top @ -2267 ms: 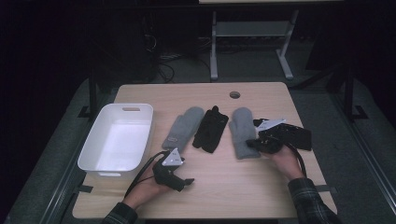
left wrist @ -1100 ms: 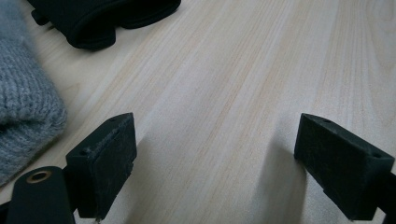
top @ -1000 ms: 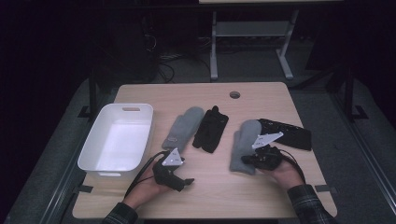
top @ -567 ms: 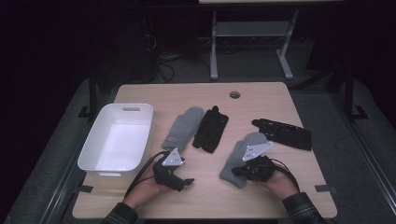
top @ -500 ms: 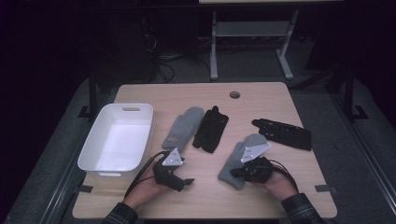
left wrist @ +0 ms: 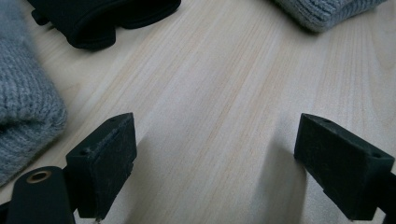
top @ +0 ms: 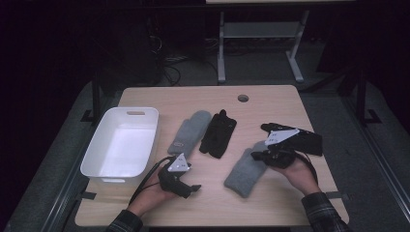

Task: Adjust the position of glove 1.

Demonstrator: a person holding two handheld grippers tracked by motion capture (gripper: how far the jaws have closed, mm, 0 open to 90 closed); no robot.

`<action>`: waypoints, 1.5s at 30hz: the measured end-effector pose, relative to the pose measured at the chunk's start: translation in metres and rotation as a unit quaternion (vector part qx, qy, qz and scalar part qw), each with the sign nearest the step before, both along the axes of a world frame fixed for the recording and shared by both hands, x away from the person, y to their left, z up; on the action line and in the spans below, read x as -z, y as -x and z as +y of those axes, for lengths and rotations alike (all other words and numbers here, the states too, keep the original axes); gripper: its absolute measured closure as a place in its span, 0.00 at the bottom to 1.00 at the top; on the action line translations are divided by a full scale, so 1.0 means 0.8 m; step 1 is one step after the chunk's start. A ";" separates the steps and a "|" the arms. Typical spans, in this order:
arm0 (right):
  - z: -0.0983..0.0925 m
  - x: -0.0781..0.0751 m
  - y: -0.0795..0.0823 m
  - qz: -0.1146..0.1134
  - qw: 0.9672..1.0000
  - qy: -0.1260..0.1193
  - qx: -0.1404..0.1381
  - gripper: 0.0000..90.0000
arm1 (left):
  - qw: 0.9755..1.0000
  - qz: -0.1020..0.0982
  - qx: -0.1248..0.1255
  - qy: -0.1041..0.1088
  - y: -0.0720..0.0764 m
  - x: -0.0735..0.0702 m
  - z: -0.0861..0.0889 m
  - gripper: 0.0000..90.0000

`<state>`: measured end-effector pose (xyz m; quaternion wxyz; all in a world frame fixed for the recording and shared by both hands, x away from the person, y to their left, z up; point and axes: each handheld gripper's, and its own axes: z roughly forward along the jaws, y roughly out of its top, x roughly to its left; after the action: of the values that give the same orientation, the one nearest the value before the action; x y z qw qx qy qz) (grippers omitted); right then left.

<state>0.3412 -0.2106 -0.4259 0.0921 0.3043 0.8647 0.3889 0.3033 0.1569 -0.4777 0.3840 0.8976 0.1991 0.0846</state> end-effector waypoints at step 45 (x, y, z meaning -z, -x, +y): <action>-0.030 0.019 0.041 -0.005 0.997 0.028 0.067 0.67 | 1.000 0.003 -0.003 0.003 0.001 0.000 0.000 0.13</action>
<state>0.3085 -0.2349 -0.4411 0.1309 0.3565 0.8527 0.3589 0.3028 0.1565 -0.4781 0.3857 0.8961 0.2035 0.0821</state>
